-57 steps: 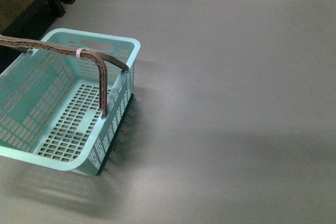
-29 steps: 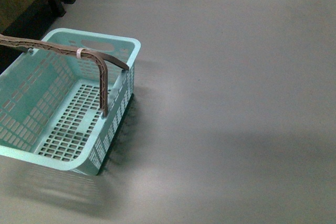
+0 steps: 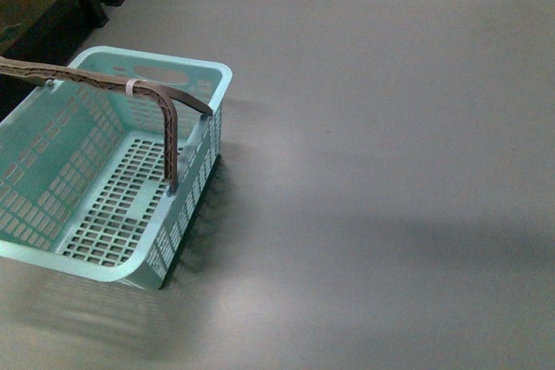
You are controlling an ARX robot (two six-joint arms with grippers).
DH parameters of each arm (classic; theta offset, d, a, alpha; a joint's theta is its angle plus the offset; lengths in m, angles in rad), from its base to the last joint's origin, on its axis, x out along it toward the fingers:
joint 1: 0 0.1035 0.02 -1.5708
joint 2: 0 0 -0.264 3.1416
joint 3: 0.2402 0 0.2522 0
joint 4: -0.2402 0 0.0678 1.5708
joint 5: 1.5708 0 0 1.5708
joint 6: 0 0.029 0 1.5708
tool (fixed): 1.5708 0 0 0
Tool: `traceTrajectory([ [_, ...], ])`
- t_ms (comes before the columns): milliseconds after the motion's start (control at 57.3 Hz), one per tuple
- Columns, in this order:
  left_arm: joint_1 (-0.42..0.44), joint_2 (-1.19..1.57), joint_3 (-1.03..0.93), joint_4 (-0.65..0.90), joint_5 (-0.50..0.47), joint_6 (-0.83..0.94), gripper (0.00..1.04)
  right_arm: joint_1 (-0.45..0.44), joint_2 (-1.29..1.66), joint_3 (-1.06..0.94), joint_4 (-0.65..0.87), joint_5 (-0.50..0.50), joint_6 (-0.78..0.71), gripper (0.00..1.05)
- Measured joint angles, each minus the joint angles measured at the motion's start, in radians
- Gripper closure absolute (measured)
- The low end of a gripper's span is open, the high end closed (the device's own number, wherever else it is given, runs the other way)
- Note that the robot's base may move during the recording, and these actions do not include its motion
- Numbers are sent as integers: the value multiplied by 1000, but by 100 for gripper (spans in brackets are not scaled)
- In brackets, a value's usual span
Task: Pick lemon and mango into basket
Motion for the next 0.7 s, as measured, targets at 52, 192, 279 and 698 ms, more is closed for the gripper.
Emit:
traceTrajectory([
  [52, 0, 51, 53, -2, 0, -7, 7, 0, 0, 0, 0, 0, 0, 9],
  [192, 0, 166, 184, -15, 0, -12, 7, 0, 0, 0, 0, 0, 0, 9],
  [279, 0, 220, 255, -42, 5, -11, 9, 0, 0, 0, 0, 0, 0, 9],
  [698, -35, 299, 367, -129, 78, -49, 81, 0, 0, 0, 0, 0, 0, 9],
])
